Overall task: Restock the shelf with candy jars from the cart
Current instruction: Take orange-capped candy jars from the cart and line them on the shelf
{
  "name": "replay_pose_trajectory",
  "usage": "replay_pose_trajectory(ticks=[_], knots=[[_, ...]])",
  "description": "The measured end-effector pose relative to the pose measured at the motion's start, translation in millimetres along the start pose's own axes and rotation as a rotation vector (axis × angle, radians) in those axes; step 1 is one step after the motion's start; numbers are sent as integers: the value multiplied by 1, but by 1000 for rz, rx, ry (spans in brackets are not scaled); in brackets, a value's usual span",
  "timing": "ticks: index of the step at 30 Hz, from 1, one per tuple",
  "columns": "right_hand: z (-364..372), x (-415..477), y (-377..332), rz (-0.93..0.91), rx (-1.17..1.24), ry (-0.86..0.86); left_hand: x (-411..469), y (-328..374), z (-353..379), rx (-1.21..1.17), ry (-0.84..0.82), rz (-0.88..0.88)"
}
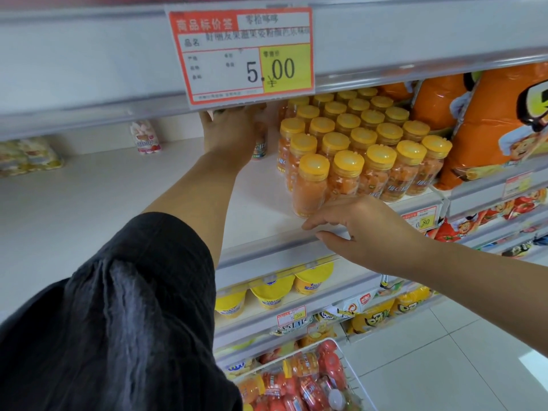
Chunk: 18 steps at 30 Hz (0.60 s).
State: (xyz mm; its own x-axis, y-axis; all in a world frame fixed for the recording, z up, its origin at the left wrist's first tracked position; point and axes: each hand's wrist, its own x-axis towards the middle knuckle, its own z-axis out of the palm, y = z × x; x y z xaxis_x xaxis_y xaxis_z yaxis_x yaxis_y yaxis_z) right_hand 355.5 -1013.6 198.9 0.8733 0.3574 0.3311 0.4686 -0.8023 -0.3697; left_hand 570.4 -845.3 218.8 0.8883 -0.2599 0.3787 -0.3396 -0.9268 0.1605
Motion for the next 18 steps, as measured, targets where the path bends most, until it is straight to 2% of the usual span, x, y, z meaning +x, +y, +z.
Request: replay_pose_trajectory(ticks=[4,8,11,15,18], knots=[[0,-1,1,1,-2,-1,-4,-1,-1,-31,4,2],[1,-1,1,5,-5,6,-21,-2,-10,-23,97,62],[3,-2,1,16,-12,2,-50,-6,-28,-156,140,26],[4,-3,2,40,0,8,-94,-4,-44,-453,9,49],[4,-5,1,48,-6,10,-115,1,-52,-551,-58,64]])
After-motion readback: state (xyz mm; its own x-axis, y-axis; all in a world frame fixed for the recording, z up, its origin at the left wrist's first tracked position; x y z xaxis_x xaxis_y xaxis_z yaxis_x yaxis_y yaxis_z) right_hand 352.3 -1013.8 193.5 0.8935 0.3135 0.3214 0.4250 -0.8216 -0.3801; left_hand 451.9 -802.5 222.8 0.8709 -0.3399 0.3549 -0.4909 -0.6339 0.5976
